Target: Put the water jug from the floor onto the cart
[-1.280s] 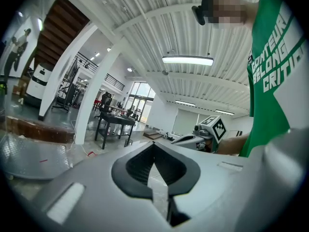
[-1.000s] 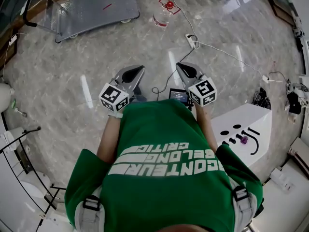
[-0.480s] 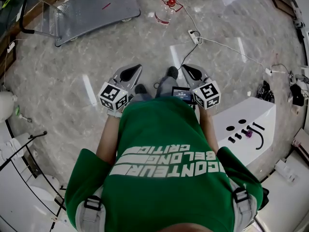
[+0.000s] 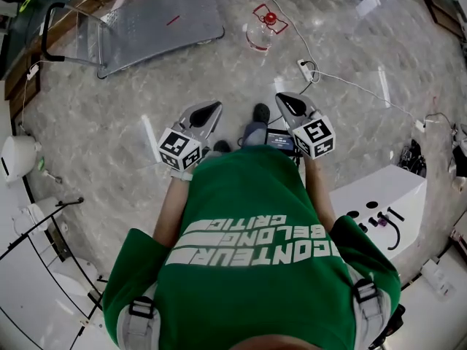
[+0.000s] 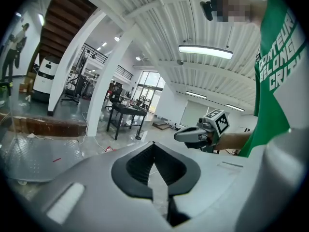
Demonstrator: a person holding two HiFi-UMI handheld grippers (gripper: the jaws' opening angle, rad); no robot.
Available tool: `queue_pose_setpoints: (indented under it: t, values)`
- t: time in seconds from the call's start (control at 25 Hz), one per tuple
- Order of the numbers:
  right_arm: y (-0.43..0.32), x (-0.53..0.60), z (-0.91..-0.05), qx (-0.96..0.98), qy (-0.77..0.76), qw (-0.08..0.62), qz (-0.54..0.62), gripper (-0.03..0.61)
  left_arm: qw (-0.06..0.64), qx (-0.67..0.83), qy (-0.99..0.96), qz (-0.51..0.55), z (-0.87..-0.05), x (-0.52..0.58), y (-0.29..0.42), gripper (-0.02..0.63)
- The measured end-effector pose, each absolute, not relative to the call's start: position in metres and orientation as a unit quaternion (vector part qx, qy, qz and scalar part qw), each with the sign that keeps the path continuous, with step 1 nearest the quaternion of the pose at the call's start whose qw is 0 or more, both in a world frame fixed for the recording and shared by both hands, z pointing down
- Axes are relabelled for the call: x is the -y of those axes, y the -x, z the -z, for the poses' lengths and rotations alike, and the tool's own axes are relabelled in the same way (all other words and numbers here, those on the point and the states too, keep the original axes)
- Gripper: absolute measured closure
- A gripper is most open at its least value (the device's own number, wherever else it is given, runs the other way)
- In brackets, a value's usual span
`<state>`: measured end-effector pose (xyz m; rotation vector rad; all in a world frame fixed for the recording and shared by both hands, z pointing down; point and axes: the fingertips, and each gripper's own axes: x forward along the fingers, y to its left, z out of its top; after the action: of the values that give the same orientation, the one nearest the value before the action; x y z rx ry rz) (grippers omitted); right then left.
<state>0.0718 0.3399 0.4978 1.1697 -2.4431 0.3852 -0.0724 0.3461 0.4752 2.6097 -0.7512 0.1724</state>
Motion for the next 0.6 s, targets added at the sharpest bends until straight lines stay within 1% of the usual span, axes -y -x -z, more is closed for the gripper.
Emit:
queue_pose_setpoints:
  t: [0.28, 0.6]
  values:
    - [-0.112, -0.277, -0.499, 0.884, -0.399, 0.196, -0.144, 0.588, 0.193, 0.278, -0.938, -0.073, -0.463, -0.284, 0.022, 0.604]
    - [-0.164, -0.212, -0.507, 0.897, -0.363, 0.204, -0.149, 0.588, 0.206, 0.332, -0.918, -0.067, -0.463, -0.228, -0.009, 0.604]
